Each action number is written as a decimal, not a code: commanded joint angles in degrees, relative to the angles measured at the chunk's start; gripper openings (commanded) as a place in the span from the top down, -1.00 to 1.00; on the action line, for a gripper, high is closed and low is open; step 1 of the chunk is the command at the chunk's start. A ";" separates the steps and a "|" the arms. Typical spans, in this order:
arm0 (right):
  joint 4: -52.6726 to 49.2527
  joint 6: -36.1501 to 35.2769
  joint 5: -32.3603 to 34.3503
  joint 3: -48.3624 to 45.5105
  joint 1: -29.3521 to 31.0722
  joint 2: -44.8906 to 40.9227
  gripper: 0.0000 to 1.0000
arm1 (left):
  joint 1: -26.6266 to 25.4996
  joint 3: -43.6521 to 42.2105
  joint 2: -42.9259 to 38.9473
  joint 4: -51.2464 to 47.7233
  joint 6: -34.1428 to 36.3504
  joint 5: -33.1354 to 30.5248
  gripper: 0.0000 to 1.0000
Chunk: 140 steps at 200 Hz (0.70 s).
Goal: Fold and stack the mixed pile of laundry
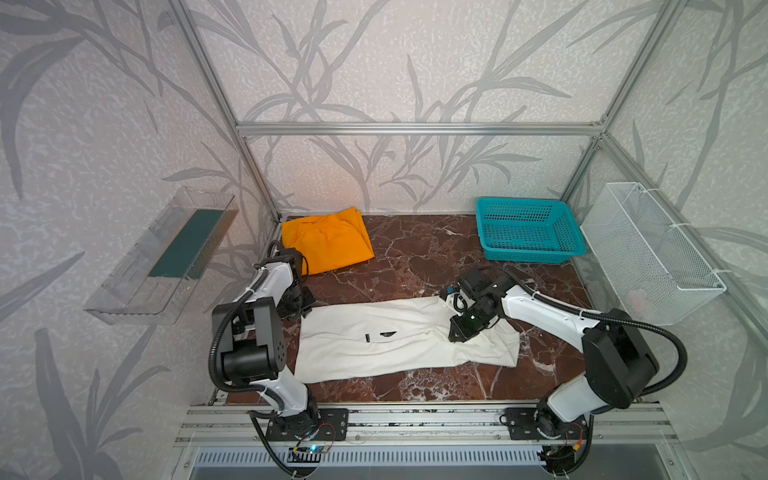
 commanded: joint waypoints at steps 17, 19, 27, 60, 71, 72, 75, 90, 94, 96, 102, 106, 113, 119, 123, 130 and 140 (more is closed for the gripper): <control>-3.18 2.88 -1.53 0.18 0.56 -1.18 0.22 | 0.56 0.81 -1.29 -2.28 0.66 -1.20 0.45; -3.31 2.85 -1.04 0.38 0.53 -1.36 0.21 | 0.60 0.77 -1.29 -2.30 0.63 -1.19 0.45; -3.58 3.18 1.16 1.32 0.16 -2.06 0.16 | 0.67 0.81 -1.29 -2.38 0.72 -1.20 0.45; -4.18 5.79 10.24 2.79 -4.78 -4.97 0.12 | 0.88 0.22 -1.44 -1.98 0.48 -1.13 0.43; -4.11 6.56 13.86 2.19 -6.68 -5.81 0.12 | 0.82 0.04 -1.06 -1.67 0.14 -0.89 0.43; -4.09 6.62 14.09 2.17 -6.86 -5.87 0.12 | 0.86 0.03 -1.08 -1.68 0.12 -0.86 0.43; -4.10 6.71 14.70 2.01 -7.38 -6.11 0.11 | 0.82 0.02 -0.97 -1.69 0.03 -0.85 0.42; -3.71 7.36 17.39 1.14 -10.34 -6.52 0.10 | 0.82 0.02 -0.38 -1.15 -0.64 -0.23 0.42; -3.57 7.53 18.23 0.86 -11.07 -6.54 0.10 | 0.82 -0.06 -0.19 -0.89 -0.88 -0.07 0.42; -3.43 7.59 18.64 0.77 -11.42 -6.55 0.10 | 0.88 -0.11 -0.09 -0.74 -1.05 0.01 0.42; -3.09 7.73 19.70 0.57 -12.46 -6.48 0.10 | 0.83 -0.20 0.17 -0.32 -1.45 0.25 0.42; -2.96 7.86 20.29 0.51 -13.18 -6.44 0.09 | 0.82 -0.24 0.41 0.00 -1.71 0.53 0.41; -2.39 8.14 21.17 0.48 -14.39 -6.21 0.07 | 0.88 -0.25 0.92 0.45 -2.20 1.06 0.42; -1.68 8.32 21.27 0.40 -15.60 -6.03 0.06 | 0.88 -0.25 1.33 0.87 -2.64 1.38 0.41; -1.05 8.37 21.18 0.39 -16.27 -5.87 0.05 | 0.84 -0.25 1.65 1.30 -2.92 1.52 0.41; 0.02 8.44 20.86 0.37 -17.42 -5.61 0.04 | 0.85 -0.39 2.21 1.81 -3.41 1.70 0.41; 1.62 8.76 20.50 0.67 -18.82 -5.11 0.03 | 0.85 -0.42 3.11 2.45 -3.88 1.98 0.42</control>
